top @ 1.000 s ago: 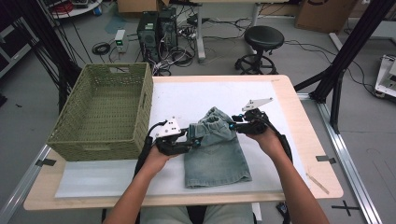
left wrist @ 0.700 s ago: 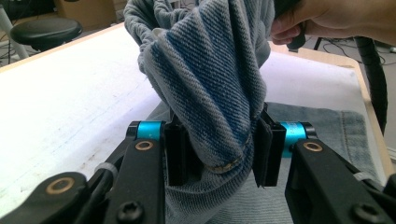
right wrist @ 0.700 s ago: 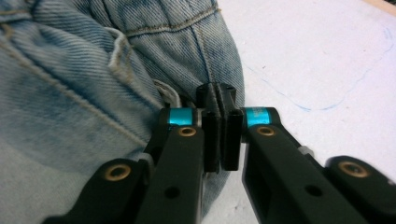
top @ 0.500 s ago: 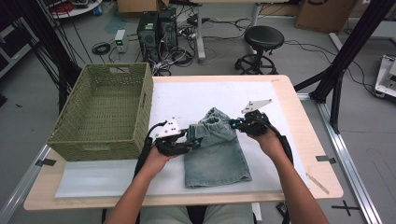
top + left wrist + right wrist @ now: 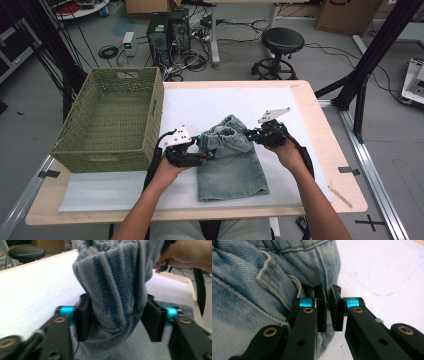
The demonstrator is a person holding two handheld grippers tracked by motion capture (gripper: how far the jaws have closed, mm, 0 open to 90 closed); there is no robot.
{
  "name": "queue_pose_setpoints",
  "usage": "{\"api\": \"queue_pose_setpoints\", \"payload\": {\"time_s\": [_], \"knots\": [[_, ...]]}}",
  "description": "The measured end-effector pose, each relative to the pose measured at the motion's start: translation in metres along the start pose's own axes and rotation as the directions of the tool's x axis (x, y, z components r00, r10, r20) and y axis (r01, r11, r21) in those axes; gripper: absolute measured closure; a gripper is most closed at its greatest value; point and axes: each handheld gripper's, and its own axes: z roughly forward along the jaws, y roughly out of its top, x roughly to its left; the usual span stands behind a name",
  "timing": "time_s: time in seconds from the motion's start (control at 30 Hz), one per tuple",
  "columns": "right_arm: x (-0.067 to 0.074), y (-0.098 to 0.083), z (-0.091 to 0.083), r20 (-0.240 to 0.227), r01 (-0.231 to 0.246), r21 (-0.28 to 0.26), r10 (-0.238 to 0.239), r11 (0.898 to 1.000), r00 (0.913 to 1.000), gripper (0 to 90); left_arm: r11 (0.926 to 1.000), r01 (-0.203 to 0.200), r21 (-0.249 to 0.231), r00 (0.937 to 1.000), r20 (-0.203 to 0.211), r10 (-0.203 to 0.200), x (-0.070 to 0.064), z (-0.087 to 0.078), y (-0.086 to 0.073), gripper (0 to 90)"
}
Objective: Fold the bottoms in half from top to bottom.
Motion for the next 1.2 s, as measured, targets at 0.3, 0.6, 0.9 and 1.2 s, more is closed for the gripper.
{"api": "queue_pose_setpoints", "payload": {"time_s": [0.3, 0.6, 0.9, 1.2], "knots": [[0.007, -0.020, -0.019, -0.040, -0.027, -0.056, 0.025, 0.998, 0.9989, 76.9, 0.9911, 0.056, -0.121, 0.9984, 0.010, -0.055, 0.002, -0.033, 0.003, 34.4], [0.007, -0.032, -0.057, -0.066, -0.086, -0.222, 0.073, 0.971, 0.9952, 63.5, 0.9817, 0.113, -0.153, 0.9930, -0.018, -0.117, 0.007, -0.037, -0.007, 35.0], [0.015, -0.031, -0.042, 0.002, -0.091, -0.158, 0.092, 0.983, 0.9957, 53.6, 0.9873, 0.124, -0.099, 0.9918, -0.017, -0.126, 0.004, -0.022, -0.011, 35.9], [0.045, -0.035, -0.018, -0.033, 0.015, -0.016, -0.016, 1.000, 0.9993, 55.6, 0.9924, 0.114, -0.045, 0.9932, -0.019, -0.115, -0.004, -0.009, -0.014, 36.7]]}}
